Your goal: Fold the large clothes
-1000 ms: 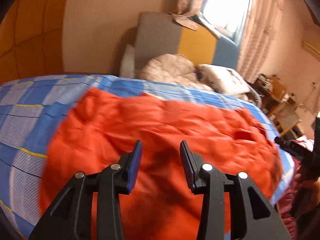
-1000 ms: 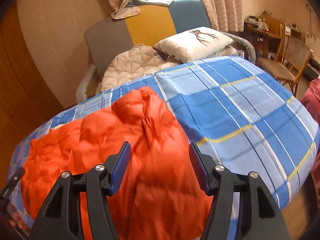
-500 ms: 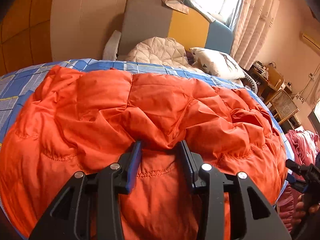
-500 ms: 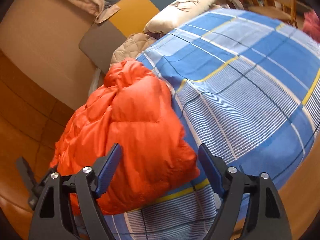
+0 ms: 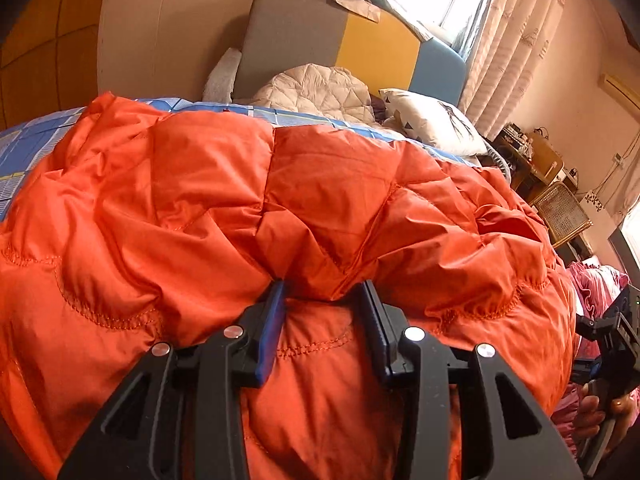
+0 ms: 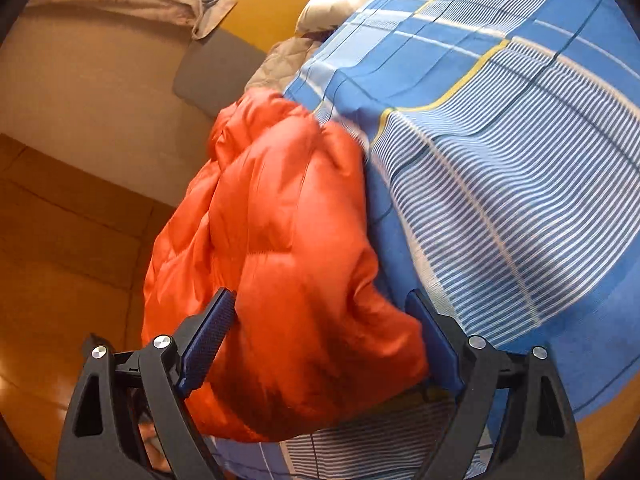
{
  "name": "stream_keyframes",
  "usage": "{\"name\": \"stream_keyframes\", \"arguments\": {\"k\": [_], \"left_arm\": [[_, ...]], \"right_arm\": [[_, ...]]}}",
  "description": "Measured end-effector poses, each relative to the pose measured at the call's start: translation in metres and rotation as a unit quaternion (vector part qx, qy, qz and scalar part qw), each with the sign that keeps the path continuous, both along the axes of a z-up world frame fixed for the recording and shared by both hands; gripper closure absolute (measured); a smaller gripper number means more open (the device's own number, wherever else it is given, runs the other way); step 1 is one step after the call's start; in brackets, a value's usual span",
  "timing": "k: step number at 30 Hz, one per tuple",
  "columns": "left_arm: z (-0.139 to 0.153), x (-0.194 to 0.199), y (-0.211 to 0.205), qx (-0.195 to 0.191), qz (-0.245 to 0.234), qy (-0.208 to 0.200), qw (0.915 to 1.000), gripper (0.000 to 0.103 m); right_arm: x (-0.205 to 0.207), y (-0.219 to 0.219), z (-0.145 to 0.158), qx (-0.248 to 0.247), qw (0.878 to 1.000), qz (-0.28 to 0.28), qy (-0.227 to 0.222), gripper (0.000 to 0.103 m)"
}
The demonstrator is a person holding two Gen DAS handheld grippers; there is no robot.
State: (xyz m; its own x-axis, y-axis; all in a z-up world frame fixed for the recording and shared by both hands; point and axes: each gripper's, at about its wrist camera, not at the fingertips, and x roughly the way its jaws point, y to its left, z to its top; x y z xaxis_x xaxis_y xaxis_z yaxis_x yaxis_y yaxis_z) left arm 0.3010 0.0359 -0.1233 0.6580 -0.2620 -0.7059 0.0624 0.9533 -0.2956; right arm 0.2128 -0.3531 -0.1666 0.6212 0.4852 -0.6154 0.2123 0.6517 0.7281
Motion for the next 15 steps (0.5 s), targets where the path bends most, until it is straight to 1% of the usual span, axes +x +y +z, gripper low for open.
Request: {"name": "stream_keyframes", "arguments": {"k": [2, 5, 8, 9, 10, 12, 15], "left_arm": [[0.001, 0.001, -0.001, 0.001, 0.0, -0.001, 1.0, 0.065], [0.0, 0.0, -0.001, 0.004, -0.003, -0.005, 1.0, 0.065], [-0.002, -0.002, -0.002, 0.008, -0.007, -0.009, 0.9999, 0.065], [-0.003, -0.003, -0.003, 0.011, -0.01, -0.01, 0.9998, 0.065], [-0.004, -0.003, -0.003, 0.012, -0.012, -0.011, 0.9998, 0.065], [-0.006, -0.002, -0.003, 0.011, -0.015, -0.011, 0.9998, 0.065], [-0.009, -0.002, -0.001, 0.004, -0.017, -0.011, 0.9998, 0.065]], "right_arm": [[0.005, 0.0, -0.002, 0.007, 1.0, -0.005, 0.002, 0.016], [0.012, 0.004, -0.003, 0.013, 1.0, 0.002, -0.001, 0.016], [0.017, 0.007, -0.002, 0.018, 1.0, 0.004, -0.005, 0.023], [0.017, 0.008, -0.001, 0.015, 1.0, 0.004, -0.006, 0.029], [0.018, 0.011, 0.003, 0.006, 1.0, 0.006, -0.009, 0.033], [0.017, 0.015, 0.007, -0.016, 1.0, 0.013, -0.007, 0.035], [0.018, 0.021, 0.007, -0.044, 0.999, 0.006, 0.009, 0.033]]}}
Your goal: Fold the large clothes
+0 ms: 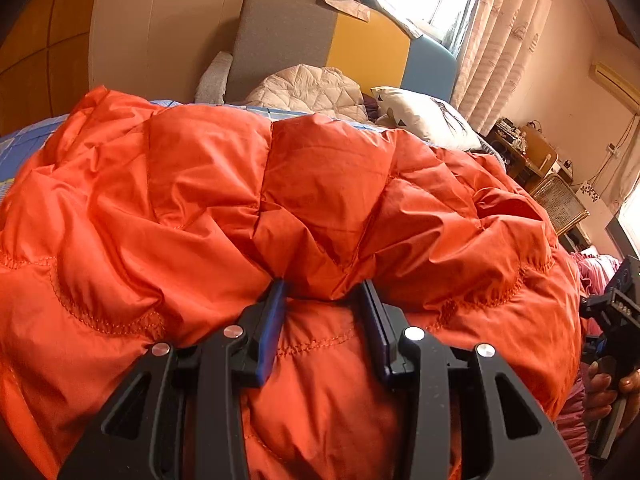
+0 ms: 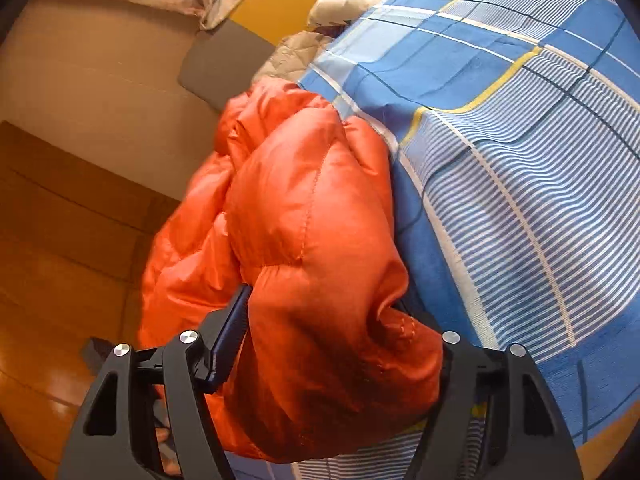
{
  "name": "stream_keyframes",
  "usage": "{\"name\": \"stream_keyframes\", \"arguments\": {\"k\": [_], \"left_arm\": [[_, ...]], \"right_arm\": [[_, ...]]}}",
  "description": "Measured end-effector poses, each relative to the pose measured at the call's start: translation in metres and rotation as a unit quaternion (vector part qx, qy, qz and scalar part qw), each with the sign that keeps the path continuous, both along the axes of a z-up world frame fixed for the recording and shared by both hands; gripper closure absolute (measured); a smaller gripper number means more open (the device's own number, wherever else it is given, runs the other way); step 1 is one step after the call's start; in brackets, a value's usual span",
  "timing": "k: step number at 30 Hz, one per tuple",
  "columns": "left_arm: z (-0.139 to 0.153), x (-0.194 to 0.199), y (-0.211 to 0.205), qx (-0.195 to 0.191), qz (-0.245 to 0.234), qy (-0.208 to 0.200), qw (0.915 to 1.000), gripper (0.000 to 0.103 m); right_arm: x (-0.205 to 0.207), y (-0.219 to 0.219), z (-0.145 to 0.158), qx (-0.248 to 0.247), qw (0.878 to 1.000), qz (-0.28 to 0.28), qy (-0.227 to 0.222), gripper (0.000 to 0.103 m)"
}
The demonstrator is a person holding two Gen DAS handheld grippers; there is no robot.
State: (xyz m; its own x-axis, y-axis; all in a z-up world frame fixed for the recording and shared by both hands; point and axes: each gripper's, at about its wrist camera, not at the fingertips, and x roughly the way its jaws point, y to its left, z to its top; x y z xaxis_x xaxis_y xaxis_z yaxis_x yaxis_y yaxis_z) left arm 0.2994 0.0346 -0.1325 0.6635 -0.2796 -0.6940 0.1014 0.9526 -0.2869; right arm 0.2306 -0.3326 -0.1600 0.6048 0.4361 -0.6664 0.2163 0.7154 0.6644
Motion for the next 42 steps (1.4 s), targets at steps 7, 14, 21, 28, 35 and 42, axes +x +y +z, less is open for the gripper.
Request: {"name": "stream_keyframes", "arguments": {"k": [7, 14, 21, 28, 35, 42], "left_arm": [[-0.003, 0.004, 0.003, 0.0, -0.008, 0.004, 1.0, 0.065], [0.001, 0.013, 0.001, 0.01, -0.016, 0.016, 0.9997, 0.065], [0.002, 0.019, -0.002, 0.014, -0.019, 0.021, 0.9995, 0.065], [0.0, 0.02, -0.002, 0.014, -0.023, 0.021, 0.9994, 0.065], [-0.004, 0.018, 0.002, 0.007, -0.026, 0.017, 0.9995, 0.065], [-0.01, 0.014, 0.008, -0.001, -0.027, 0.015, 0.9995, 0.066]], "right_arm": [[-0.015, 0.015, -0.001, -0.065, 0.997, -0.034, -0.01, 0.028], [-0.021, 0.014, -0.003, -0.071, 0.997, -0.036, -0.023, 0.028], [-0.025, 0.015, -0.003, -0.069, 0.997, -0.034, -0.029, 0.028], [-0.024, 0.018, -0.002, -0.061, 0.997, -0.025, -0.036, 0.036], [-0.027, 0.027, 0.015, -0.073, 0.996, -0.017, -0.051, 0.067], [-0.034, 0.052, 0.048, -0.128, 0.988, -0.008, -0.083, 0.078]]}}
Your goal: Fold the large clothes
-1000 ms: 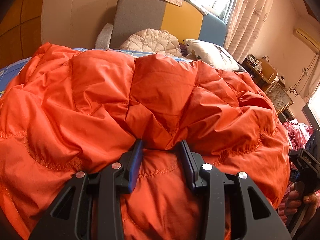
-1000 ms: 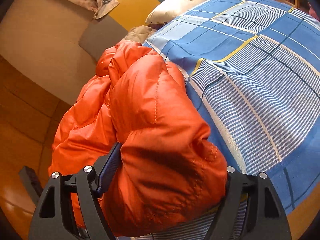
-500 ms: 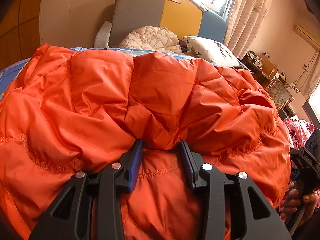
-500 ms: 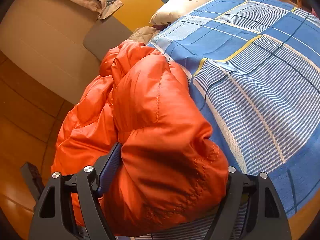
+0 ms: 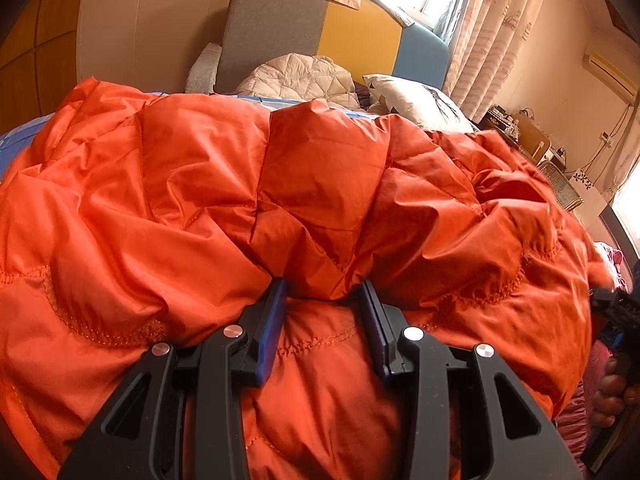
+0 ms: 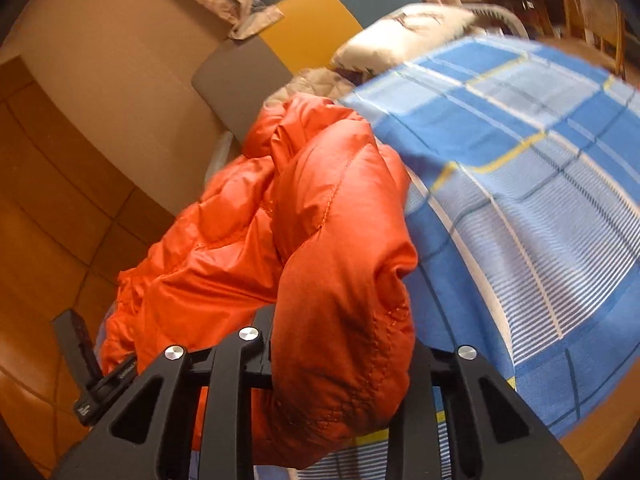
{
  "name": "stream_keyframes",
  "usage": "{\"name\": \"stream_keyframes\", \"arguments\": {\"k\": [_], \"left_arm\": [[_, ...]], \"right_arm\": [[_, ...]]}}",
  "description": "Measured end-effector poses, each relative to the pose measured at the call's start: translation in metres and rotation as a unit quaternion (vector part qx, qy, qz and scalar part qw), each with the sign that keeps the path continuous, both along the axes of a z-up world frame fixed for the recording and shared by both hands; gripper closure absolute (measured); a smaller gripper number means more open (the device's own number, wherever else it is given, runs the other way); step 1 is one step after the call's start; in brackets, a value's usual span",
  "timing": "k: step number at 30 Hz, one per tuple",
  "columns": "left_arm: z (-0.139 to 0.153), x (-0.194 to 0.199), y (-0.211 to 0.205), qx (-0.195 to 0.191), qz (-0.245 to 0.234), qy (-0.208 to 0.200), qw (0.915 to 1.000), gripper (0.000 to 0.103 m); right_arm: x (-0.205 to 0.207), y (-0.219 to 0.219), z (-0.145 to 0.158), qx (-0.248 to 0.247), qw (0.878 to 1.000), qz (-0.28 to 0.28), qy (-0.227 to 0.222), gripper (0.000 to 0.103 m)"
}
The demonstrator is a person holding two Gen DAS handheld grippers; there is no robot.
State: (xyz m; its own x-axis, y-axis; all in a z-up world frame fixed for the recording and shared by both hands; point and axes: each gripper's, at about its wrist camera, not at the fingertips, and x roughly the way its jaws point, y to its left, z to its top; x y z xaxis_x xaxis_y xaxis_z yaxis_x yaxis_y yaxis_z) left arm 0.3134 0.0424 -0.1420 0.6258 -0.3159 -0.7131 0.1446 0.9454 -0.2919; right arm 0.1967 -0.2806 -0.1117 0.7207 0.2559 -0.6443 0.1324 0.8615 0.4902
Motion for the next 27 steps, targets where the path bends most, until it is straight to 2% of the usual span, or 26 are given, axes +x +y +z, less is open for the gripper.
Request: {"name": "stream_keyframes", "arguments": {"k": [5, 6, 7, 8, 10, 12, 13, 18, 21, 23, 27], "left_arm": [[-0.002, -0.005, 0.002, -0.009, -0.001, -0.001, 1.0, 0.067], [-0.002, -0.005, 0.003, -0.011, -0.002, -0.001, 0.9999, 0.067], [-0.002, -0.005, 0.004, -0.013, -0.002, -0.001, 0.9999, 0.067], [-0.001, -0.006, 0.004, -0.014, -0.002, -0.001, 0.9999, 0.066], [0.0, -0.007, 0.005, -0.017, -0.004, -0.001, 0.9998, 0.066], [-0.001, -0.007, 0.008, -0.02, -0.006, -0.001, 0.9998, 0.066], [-0.001, -0.007, 0.009, -0.021, -0.006, -0.002, 0.9998, 0.066], [-0.002, -0.006, 0.012, -0.024, -0.007, -0.003, 0.9997, 0.066], [-0.003, -0.007, 0.012, -0.025, -0.007, -0.003, 0.9997, 0.066], [-0.002, -0.006, 0.012, -0.025, -0.007, -0.001, 0.9997, 0.066], [-0.002, -0.005, 0.013, -0.027, -0.002, 0.001, 0.9996, 0.066]], "right_arm": [[0.002, -0.018, -0.013, 0.041, 0.998, -0.024, 0.037, 0.062], [0.001, -0.021, -0.016, 0.048, 0.998, -0.029, 0.042, 0.051], [0.001, -0.021, -0.016, 0.048, 0.998, -0.029, 0.042, 0.045], [0.001, -0.024, -0.019, 0.056, 0.997, -0.032, 0.045, 0.044], [-0.002, -0.039, -0.028, 0.08, 0.994, -0.043, 0.058, 0.029], [-0.007, -0.046, -0.03, 0.09, 0.993, -0.052, 0.058, 0.019], [-0.01, -0.051, -0.031, 0.096, 0.992, -0.056, 0.057, 0.018], [-0.013, -0.058, -0.052, 0.17, 0.982, -0.039, 0.072, 0.019], [0.002, -0.045, -0.065, 0.216, 0.973, -0.028, 0.071, 0.031], [0.005, -0.042, -0.066, 0.222, 0.972, -0.025, 0.066, 0.037], [0.014, -0.033, -0.059, 0.224, 0.973, -0.017, 0.047, 0.07]]}}
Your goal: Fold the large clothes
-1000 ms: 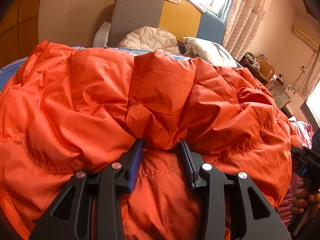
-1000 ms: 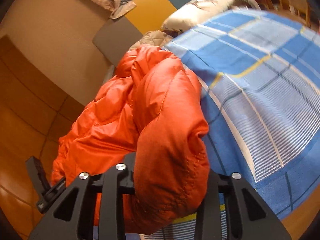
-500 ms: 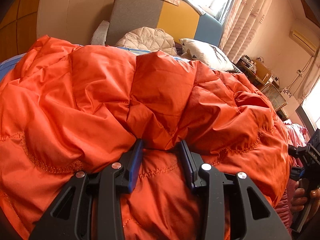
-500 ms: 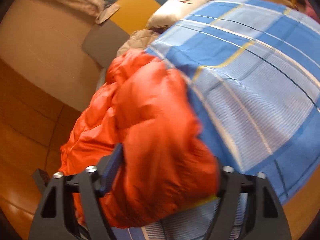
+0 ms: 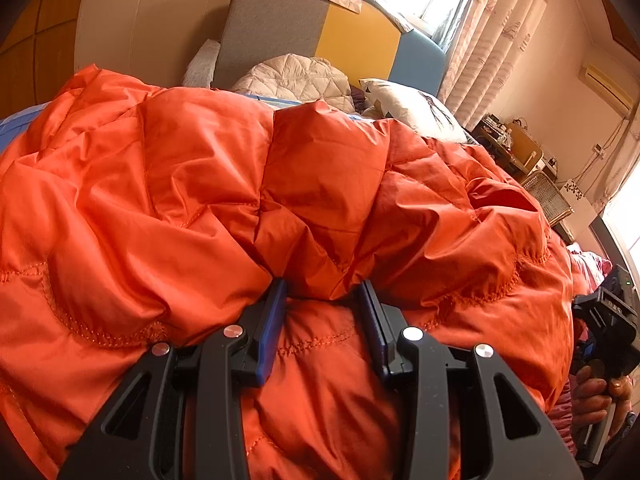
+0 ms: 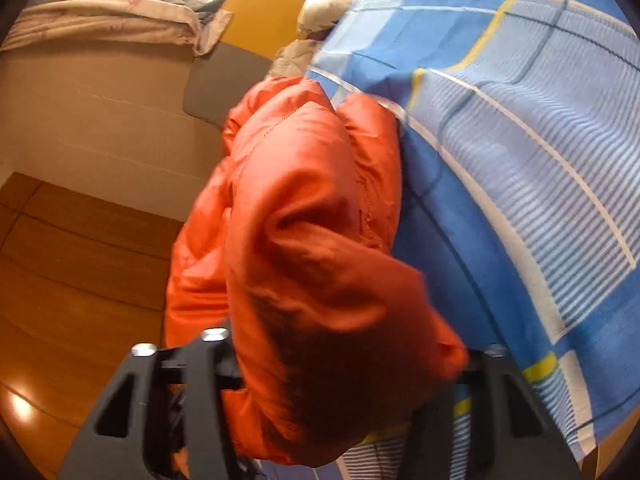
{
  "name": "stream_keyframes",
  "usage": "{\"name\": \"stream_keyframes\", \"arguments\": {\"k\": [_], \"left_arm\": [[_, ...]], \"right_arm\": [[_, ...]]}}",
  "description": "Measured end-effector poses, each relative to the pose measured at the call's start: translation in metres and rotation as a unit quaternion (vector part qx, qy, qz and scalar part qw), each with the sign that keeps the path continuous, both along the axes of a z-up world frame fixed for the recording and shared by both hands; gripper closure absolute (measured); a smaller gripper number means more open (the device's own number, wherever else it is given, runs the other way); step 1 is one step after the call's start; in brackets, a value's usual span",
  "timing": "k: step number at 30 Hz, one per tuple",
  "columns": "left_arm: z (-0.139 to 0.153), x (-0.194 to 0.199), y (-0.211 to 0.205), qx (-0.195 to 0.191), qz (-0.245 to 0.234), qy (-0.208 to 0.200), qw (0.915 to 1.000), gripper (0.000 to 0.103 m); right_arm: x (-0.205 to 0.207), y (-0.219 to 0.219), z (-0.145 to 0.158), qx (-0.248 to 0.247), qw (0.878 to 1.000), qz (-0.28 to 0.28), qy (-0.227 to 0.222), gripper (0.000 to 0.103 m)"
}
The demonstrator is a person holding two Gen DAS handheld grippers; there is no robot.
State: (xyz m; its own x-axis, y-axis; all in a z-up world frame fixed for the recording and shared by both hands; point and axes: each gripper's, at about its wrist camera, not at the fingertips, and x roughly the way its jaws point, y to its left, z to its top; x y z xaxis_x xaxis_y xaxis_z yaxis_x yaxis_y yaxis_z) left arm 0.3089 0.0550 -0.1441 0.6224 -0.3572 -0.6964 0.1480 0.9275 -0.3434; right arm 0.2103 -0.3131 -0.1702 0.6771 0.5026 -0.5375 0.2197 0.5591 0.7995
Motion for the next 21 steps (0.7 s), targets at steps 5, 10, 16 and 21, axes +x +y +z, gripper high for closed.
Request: {"name": "stream_keyframes", "arguments": {"k": [5, 10, 16, 21], "left_arm": [[-0.001, 0.0, -0.003, 0.001, 0.004, 0.003, 1.0, 0.067], [-0.001, 0.003, -0.004, -0.001, 0.005, 0.009, 0.9999, 0.069], [0.021, -0.003, 0.012, -0.014, 0.001, 0.032, 0.9994, 0.07], [0.056, -0.05, 0.099, -0.055, 0.071, -0.022, 0.9957, 0.065]], "right_arm": [[-0.008, 0.027, 0.052, -0.08, 0.994, 0.027, -0.067, 0.082], [-0.015, 0.063, 0.095, -0.127, 0.982, 0.064, -0.125, 0.084], [-0.02, 0.071, 0.109, -0.158, 0.978, 0.06, -0.125, 0.084], [-0.025, 0.073, 0.113, -0.175, 0.975, 0.057, -0.124, 0.084]]}}
